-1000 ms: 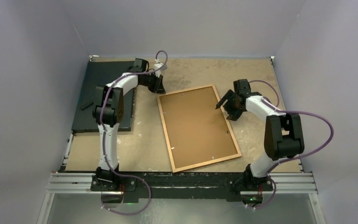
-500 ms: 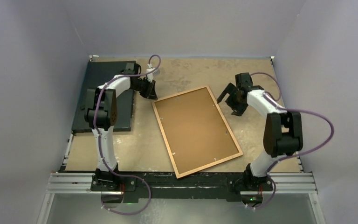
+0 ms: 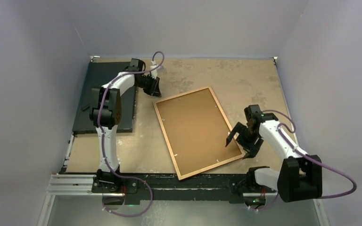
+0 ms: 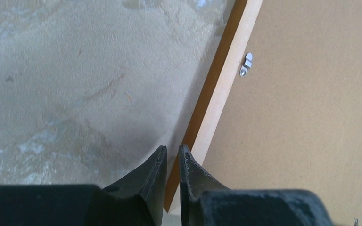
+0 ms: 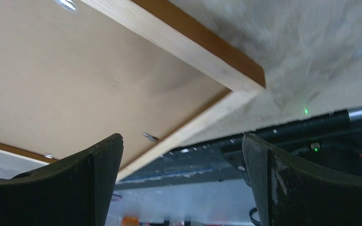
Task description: Put the photo into the frame
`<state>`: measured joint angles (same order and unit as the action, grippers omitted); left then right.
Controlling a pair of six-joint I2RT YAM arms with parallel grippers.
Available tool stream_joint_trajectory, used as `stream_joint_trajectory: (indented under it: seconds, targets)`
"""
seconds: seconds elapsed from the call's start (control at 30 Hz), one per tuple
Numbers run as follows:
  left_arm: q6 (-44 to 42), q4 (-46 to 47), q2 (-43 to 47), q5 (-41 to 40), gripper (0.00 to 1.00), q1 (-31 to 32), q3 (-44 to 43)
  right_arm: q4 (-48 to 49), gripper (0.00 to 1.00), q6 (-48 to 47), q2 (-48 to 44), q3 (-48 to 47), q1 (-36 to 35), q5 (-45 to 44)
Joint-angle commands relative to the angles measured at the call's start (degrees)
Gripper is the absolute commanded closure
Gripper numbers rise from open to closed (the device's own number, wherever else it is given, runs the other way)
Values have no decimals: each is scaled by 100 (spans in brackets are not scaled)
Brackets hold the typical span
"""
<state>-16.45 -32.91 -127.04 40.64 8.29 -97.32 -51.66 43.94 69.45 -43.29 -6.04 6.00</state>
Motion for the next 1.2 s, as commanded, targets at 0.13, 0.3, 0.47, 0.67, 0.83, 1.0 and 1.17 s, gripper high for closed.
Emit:
stream_joint_trajectory:
  seconds: [0.13,0.3,0.47,0.67,0.83,1.0,1.17]
  targets:
    - [96,-5,-353,-3,86,129,-463,-346,1,224,-584,931,13,356]
    - [181,93,-489,-21,87,175,-470,1233,1,735,-735,1487,7,673]
    - [22,-157,-511,11,91,190,-345,2667,1,1188,-144,1570,6,1159]
    - [-327,-435,-179,-13,93,190,310,3314,1,1090,974,261,118,828]
    - [-558,-613,186,34,94,199,972,3652,1,964,1868,-675,340,700]
    - [-648,-592,357,32,94,307,1514,3916,1,856,2406,-1231,736,549]
    - [-427,-406,306,64,94,516,1559,4119,1,842,2827,-1707,960,559]
